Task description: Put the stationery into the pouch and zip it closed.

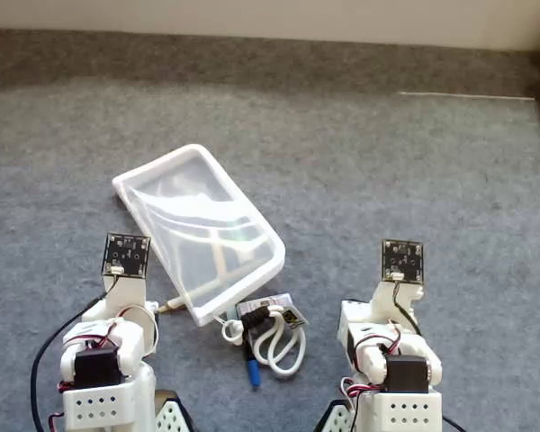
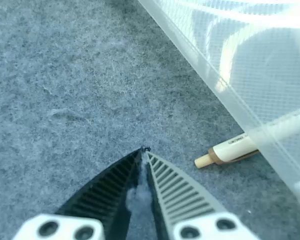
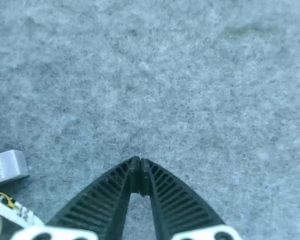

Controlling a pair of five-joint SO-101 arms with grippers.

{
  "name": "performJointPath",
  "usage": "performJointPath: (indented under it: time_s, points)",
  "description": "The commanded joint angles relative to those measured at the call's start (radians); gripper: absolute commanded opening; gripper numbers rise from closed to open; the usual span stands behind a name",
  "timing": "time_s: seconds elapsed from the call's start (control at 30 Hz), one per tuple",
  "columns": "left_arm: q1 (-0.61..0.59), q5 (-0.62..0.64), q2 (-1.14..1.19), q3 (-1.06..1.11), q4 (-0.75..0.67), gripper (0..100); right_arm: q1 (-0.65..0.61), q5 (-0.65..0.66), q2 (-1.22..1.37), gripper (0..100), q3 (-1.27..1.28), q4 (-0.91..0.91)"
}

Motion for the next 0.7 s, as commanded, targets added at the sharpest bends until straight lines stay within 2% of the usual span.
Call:
performJointPath:
  time_s: [0.0,0.5,0.67]
  points:
    - [-0.004,-0.003,-0.010,0.021,0.006,1,-0.001,-0.012,-0.010,0.9,0.116,-0.004]
    - [-0.004,-0.003,-0.010,0.021,0.006,1,0.007,-0.008,-0.010,1.0,0.099,-0.012]
    - [-0.007,-0.003,-0.010,0.021,0.006,1,0.007,-0.011,-0.010,0.9,-0.013,-0.012]
